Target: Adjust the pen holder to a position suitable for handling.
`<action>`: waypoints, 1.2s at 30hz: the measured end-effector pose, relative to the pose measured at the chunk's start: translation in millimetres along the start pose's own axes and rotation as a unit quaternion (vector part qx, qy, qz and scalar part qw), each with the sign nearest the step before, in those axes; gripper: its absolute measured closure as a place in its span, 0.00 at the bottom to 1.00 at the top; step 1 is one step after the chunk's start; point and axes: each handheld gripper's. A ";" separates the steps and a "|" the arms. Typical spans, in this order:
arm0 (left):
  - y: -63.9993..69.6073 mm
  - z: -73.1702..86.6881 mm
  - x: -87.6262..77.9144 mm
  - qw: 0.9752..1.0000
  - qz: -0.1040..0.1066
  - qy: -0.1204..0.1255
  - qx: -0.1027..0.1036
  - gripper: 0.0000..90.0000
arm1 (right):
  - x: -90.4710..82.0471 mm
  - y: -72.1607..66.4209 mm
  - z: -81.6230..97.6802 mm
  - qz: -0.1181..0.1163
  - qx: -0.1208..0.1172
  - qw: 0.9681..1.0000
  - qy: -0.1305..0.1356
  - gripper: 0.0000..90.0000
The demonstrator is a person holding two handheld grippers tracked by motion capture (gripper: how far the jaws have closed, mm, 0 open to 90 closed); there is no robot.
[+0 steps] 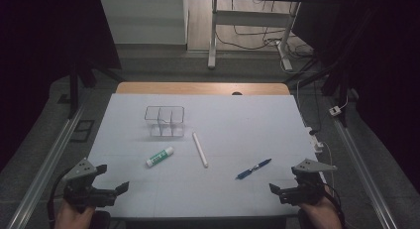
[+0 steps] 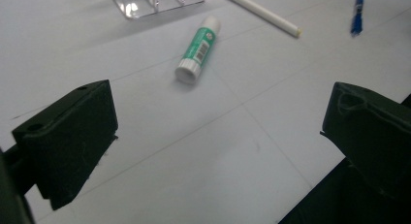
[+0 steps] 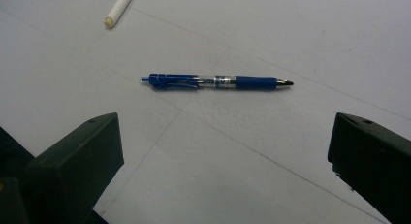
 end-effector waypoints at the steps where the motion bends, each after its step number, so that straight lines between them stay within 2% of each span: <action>1: -0.8 -1.3 1.7 1.000 0.004 0.000 0.002 0.00 | -0.3 0.1 0.0 -0.001 0.000 1.000 0.001 0.00; 4: -2.6 -7.2 9.2 1.000 0.021 -0.005 0.013 0.00 | -0.4 0.3 0.0 -0.002 0.002 1.000 0.002 0.00; 12: -3.9 -16.2 21.0 0.999 0.023 0.007 0.038 0.00 | -1.0 0.0 0.0 -0.005 -0.001 1.000 0.003 0.00; 31: -19.8 -49.8 52.7 1.000 0.009 -0.002 0.029 0.00 | -1.4 0.4 -0.2 -0.012 0.000 1.000 0.006 0.00; 36: -24.2 -57.9 64.1 0.999 -0.007 -0.015 0.038 0.00 | -1.4 0.2 -0.4 -0.012 -0.001 1.000 0.005 0.00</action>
Point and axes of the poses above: each handheld gripper's, and its own axes: x roughly forward along the jaws, z roughly out of its underside, y roughly to its right, and after that the axes turned 3 degrees about -y, right-handed
